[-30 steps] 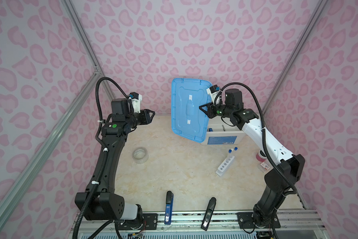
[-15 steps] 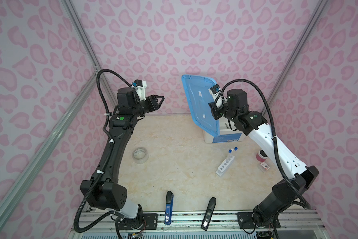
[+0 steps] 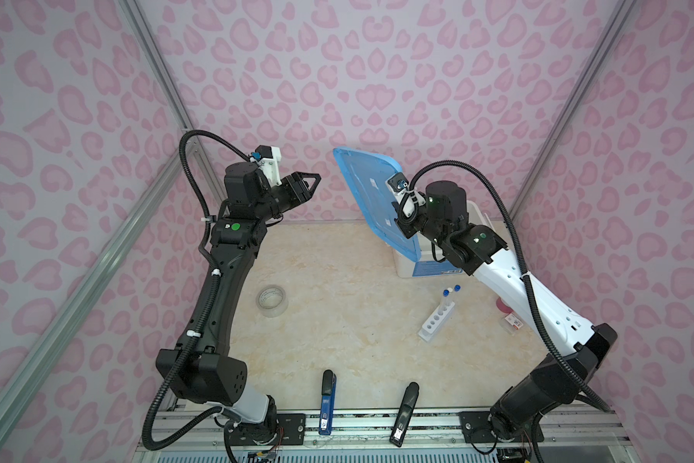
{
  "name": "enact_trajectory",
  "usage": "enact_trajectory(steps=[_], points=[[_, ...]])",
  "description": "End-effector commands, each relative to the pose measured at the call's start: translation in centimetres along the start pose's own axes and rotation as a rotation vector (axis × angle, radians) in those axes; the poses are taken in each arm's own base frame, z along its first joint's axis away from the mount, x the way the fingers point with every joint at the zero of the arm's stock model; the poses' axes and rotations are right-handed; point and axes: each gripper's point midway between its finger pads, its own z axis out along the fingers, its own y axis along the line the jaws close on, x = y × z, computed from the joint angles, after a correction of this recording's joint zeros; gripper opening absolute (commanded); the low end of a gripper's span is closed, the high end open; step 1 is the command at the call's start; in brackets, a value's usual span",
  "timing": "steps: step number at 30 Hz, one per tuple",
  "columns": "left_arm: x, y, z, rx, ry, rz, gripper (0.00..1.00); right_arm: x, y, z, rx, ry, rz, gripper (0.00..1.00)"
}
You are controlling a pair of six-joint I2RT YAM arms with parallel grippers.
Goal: Organize the chemistry lab equipment
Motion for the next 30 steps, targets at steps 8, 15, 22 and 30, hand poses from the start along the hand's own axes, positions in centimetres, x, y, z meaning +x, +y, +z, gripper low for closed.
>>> enact_trajectory(steps=[8, 15, 22, 30], points=[[-2.6, -2.8, 0.4, 0.135, -0.092, -0.132, 0.61, -2.6, 0.4, 0.4, 0.370, -0.076, -0.353, 0.23], [-1.5, -1.9, 1.9, 0.156, -0.060, -0.209, 0.63, -3.6, 2.5, 0.3, 0.448, -0.139, -0.462, 0.23], [-1.2, -1.3, 2.6, 0.155, -0.050, -0.219, 0.64, -2.8, 4.8, 0.6, 0.435, -0.156, -0.544, 0.24], [-0.8, -1.0, 3.4, 0.167, -0.028, -0.220, 0.64, -2.4, 5.8, 0.5, 0.429, -0.168, -0.560, 0.28]])
